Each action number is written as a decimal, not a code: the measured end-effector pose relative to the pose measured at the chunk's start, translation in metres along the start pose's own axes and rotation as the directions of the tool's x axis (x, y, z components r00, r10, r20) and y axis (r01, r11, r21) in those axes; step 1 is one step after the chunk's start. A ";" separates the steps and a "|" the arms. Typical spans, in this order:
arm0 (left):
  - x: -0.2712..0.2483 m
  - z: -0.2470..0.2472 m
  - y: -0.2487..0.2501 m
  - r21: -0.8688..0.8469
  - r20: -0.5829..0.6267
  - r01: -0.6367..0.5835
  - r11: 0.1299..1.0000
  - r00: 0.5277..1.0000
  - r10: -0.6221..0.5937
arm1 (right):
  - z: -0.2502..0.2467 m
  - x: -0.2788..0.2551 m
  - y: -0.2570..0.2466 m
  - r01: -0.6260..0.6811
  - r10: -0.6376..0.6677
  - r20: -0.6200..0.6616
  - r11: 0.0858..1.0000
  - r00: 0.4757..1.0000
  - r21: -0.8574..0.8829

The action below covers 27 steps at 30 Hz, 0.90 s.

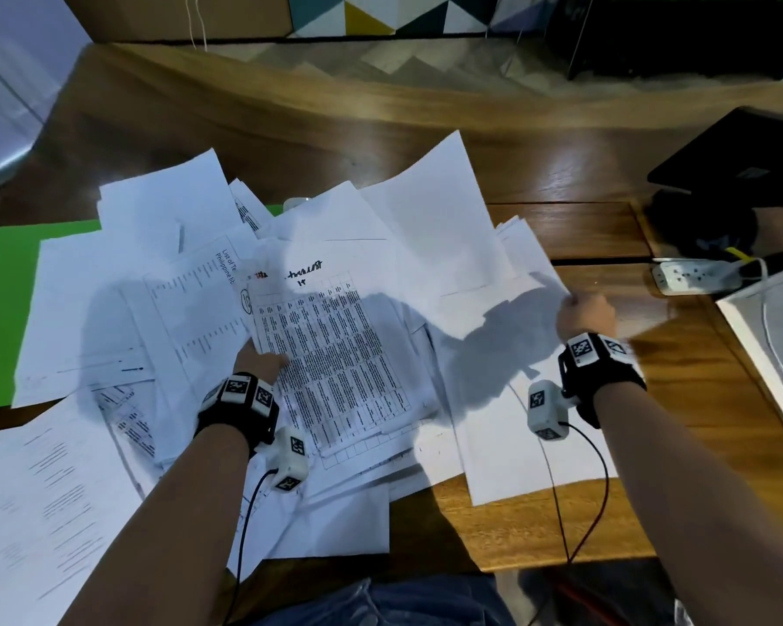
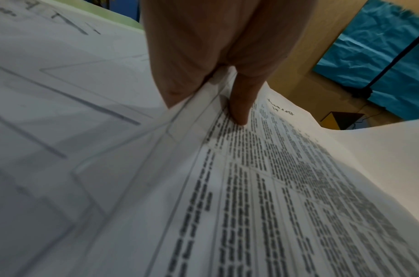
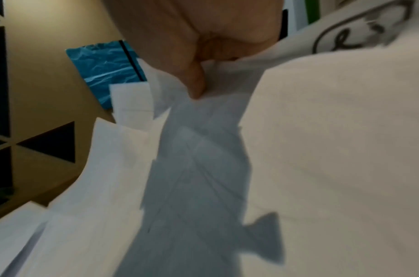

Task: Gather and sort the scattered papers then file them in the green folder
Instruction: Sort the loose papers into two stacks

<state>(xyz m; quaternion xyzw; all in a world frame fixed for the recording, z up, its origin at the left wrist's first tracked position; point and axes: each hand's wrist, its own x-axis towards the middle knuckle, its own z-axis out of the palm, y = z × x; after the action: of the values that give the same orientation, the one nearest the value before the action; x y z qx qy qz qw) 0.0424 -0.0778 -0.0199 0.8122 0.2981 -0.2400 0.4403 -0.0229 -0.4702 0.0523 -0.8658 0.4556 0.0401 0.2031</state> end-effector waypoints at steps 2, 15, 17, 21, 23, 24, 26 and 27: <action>-0.001 0.001 0.002 0.001 0.002 -0.018 1.000 1.000 0.018 | -0.014 0.005 0.000 -0.010 0.017 -0.104 0.997 0.994 0.075; -0.004 -0.002 0.008 0.052 0.040 -0.062 0.997 0.997 0.060 | -0.061 0.020 -0.024 0.124 -0.069 -0.371 0.984 0.926 0.126; -0.004 -0.003 0.008 0.054 0.049 -0.062 0.997 0.997 0.059 | -0.065 0.017 -0.032 0.141 -0.094 -0.449 0.987 0.889 0.073; -0.003 -0.004 0.010 0.075 0.056 -0.048 0.996 0.997 0.044 | -0.075 0.007 -0.053 0.211 -0.184 -0.571 0.977 0.800 -0.020; -0.005 -0.004 0.012 0.089 0.055 -0.045 0.995 0.998 0.040 | -0.080 0.002 -0.067 0.276 -0.262 -0.604 0.958 0.753 -0.072; -0.006 -0.005 0.012 0.095 0.058 -0.045 0.994 0.997 0.040 | -0.083 -0.001 -0.073 0.306 -0.295 -0.613 0.948 0.733 -0.091; -0.004 -0.006 0.011 0.099 0.058 -0.046 0.994 0.998 0.040 | -0.091 -0.008 -0.087 0.359 -0.353 -0.635 0.925 0.687 -0.126; -0.003 -0.006 0.010 0.106 0.057 -0.044 0.993 0.998 0.038 | -0.093 -0.013 -0.093 0.381 -0.379 -0.644 0.913 0.664 -0.145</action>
<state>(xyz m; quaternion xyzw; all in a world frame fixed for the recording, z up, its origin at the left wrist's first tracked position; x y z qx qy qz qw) 0.0482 -0.0783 -0.0091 0.8337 0.2561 -0.2687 0.4088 0.0334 -0.4502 0.1700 -0.8986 0.3068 -0.3119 0.0340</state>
